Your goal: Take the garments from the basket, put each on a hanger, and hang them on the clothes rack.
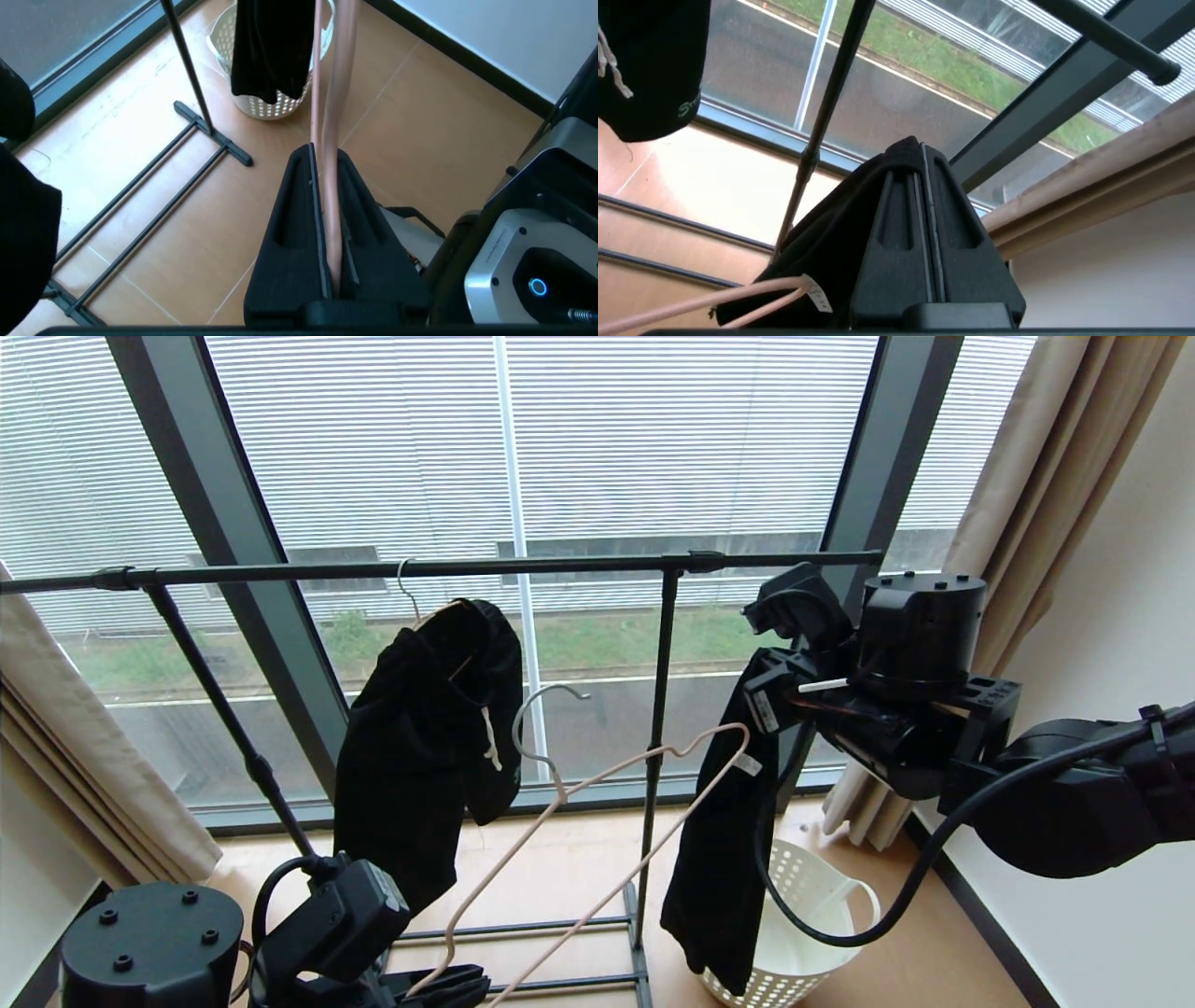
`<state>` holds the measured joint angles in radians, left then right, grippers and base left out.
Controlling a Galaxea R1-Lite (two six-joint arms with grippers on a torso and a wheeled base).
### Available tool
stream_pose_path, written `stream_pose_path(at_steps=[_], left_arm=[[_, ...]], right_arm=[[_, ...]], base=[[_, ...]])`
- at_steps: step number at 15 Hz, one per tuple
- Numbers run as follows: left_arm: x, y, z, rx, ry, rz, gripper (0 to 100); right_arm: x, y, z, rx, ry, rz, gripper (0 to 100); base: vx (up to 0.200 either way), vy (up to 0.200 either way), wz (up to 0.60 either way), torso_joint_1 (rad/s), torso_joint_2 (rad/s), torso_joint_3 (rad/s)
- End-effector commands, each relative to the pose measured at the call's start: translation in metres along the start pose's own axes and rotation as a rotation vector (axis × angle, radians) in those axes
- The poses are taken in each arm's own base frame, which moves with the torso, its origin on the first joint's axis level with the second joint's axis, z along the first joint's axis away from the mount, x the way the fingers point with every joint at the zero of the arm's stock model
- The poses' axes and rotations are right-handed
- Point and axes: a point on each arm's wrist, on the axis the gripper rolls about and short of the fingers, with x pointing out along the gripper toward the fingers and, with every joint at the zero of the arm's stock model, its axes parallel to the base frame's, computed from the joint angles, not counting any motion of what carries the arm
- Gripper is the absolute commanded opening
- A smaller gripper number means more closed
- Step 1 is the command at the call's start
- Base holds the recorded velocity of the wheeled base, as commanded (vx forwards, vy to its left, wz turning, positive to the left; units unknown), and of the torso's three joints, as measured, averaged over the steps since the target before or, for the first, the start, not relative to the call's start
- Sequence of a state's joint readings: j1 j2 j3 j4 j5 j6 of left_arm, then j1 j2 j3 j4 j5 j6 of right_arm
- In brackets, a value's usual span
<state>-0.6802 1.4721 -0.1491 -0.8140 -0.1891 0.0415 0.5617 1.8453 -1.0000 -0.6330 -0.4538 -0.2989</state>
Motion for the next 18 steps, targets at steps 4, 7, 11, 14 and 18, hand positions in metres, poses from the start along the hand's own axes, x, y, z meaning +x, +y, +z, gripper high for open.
stream_pose_path(at_steps=[4, 7, 11, 14, 18], left_arm=[[0.004, 0.002, 0.004, -0.005, -0.007, 0.004, 0], [0.005, 0.002, 0.005, -0.013, -0.024, 0.005, 0], [0.007, 0.004, 0.005, -0.024, -0.024, 0.011, 0], [0.007, 0.006, 0.006, -0.029, -0.030, 0.024, 0], [0.009, 0.013, 0.008, -0.045, -0.035, 0.055, 0]], right_arm=[[-0.003, 0.007, 0.000, -0.001, -0.002, 0.021, 0], [-0.006, 0.013, 0.001, 0.010, -0.007, 0.037, 0], [-0.011, 0.019, 0.000, 0.001, -0.005, 0.059, 0], [-0.019, 0.028, 0.001, -0.009, -0.012, 0.088, 0], [-0.033, 0.032, 0.004, -0.013, -0.026, 0.108, 0]], base=[[0.000, 0.000, 0.00, 0.000, 0.00, 0.000], [0.000, 0.000, 0.00, 0.000, 0.00, 0.000], [0.000, 0.000, 0.00, 0.000, 0.00, 0.000], [0.000, 0.000, 0.00, 0.000, 0.00, 0.000], [0.000, 0.000, 0.00, 0.000, 0.00, 0.000]])
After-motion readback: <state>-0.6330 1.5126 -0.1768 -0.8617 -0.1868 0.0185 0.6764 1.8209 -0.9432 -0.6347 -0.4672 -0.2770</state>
